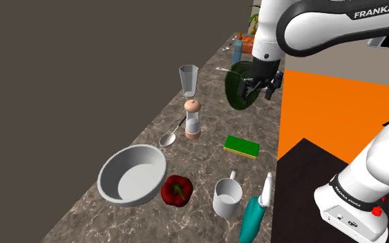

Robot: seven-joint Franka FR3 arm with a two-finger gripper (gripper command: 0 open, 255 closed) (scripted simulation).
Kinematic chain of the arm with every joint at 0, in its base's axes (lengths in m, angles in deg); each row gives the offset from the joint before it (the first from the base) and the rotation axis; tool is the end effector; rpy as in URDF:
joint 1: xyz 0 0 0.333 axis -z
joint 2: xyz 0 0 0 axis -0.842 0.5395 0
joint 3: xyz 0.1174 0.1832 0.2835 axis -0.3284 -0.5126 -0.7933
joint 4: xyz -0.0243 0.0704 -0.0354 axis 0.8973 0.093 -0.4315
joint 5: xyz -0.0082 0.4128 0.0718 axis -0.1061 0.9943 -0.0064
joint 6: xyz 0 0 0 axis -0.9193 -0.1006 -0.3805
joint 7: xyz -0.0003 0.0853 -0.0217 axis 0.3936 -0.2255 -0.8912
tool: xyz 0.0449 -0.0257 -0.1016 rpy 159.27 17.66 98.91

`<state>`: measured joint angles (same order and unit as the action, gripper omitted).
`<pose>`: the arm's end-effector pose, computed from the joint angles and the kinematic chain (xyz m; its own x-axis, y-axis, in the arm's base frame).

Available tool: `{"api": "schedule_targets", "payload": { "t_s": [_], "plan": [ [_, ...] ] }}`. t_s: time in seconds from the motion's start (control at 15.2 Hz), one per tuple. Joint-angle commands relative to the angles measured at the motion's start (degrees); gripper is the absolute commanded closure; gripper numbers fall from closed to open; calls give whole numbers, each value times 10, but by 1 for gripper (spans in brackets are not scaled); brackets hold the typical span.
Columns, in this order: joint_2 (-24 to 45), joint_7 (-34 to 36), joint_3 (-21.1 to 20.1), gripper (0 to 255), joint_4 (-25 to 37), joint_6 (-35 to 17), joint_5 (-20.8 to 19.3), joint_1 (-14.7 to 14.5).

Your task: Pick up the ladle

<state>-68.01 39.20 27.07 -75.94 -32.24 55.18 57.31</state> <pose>0.3726 0.1456 0.5123 0.9573 -0.2890 -0.0001 -0.2887 -0.9564 0.0443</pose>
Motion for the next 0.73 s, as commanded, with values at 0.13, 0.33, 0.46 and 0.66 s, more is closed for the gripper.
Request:
{"api": "schedule_targets", "payload": {
  "t_s": [0.13,0.33,0.46,0.66],
  "plan": [
    [87,97,-49,0,41,-39,6,10],
    [156,170,-80,0,77,-65,-3,18],
    [205,220,-98,0,106,-80,-15,22],
    [282,296,-117,0,154,-98,-43,23]
  ]
}}
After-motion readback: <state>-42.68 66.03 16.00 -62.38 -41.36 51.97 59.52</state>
